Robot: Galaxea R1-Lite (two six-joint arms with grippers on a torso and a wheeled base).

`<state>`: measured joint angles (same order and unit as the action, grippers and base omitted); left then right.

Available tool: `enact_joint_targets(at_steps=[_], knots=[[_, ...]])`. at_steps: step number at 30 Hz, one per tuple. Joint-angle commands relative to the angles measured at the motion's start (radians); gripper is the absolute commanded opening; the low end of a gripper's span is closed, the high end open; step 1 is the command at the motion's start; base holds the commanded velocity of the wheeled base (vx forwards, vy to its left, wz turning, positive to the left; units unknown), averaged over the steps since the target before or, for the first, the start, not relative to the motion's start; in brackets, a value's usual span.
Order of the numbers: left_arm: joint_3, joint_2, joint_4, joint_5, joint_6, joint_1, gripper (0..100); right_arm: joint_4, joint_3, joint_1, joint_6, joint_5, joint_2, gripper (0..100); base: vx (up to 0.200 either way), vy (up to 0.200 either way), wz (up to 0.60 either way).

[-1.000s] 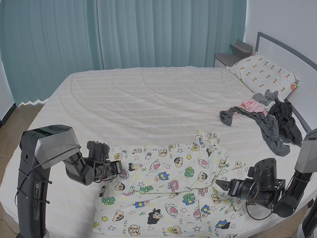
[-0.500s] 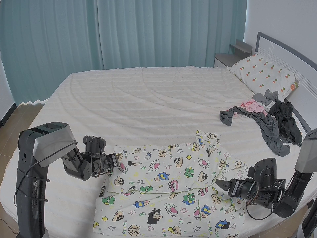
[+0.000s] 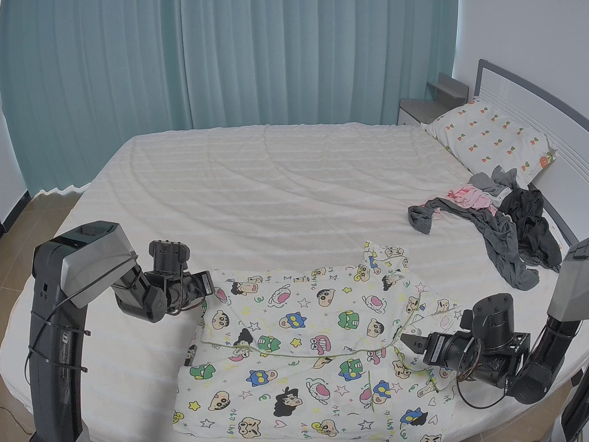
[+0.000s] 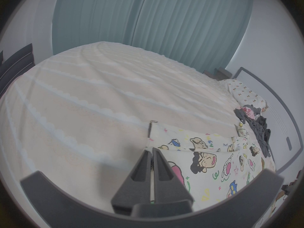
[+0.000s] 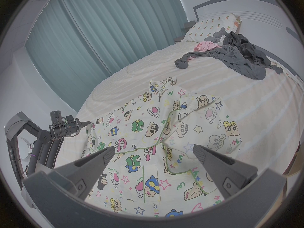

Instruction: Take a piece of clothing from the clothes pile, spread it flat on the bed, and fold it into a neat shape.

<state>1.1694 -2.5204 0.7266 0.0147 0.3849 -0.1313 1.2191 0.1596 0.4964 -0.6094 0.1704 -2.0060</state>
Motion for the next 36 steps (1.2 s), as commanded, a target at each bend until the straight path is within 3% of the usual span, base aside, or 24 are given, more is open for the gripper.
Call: enact_joint_targets(at_steps=[1,12,13,20,25,29,31,32,33,36], knots=[[0.055,-0.012,-0.027,-0.001,-0.009,0.015,0,0.000,0.000,0.001,0.000,0.000,-0.005,100,0.000,0.000,0.00],[0.168,-0.028,-0.130,-0.004,-0.041,0.013,0,0.000,0.000,0.001,0.000,0.000,-0.007,100,0.000,0.000,0.00],[0.177,-0.034,-0.130,-0.007,-0.041,0.015,100,0.000,0.000,0.001,0.000,0.000,-0.007,100,0.000,0.000,0.00],[0.177,-0.043,-0.133,-0.065,-0.041,0.016,100,0.000,0.000,0.001,0.000,0.000,-0.007,100,0.000,0.000,0.00],[0.039,0.029,-0.134,-0.047,-0.037,0.022,100,0.000,-0.002,-0.001,-0.001,0.000,-0.007,100,0.000,0.000,0.00],[-0.097,0.106,-0.124,0.028,-0.035,0.016,100,0.000,-0.002,-0.001,-0.001,0.000,-0.005,100,0.000,0.000,0.00],[-0.238,0.198,-0.122,0.143,-0.038,0.010,100,0.000,-0.005,0.001,-0.001,0.001,-0.005,100,0.000,0.000,0.00],[-0.260,0.207,-0.119,0.163,-0.041,0.010,100,0.000,-0.006,0.001,-0.001,0.000,-0.005,100,0.000,0.000,0.00],[-0.333,0.238,-0.090,0.223,-0.055,0.012,100,0.000,-0.008,0.001,-0.001,0.000,-0.004,100,0.000,0.000,0.00],[-0.424,0.252,0.013,0.298,-0.153,0.027,100,0.000,-0.008,0.001,0.000,0.000,0.000,100,0.000,0.000,0.00]])
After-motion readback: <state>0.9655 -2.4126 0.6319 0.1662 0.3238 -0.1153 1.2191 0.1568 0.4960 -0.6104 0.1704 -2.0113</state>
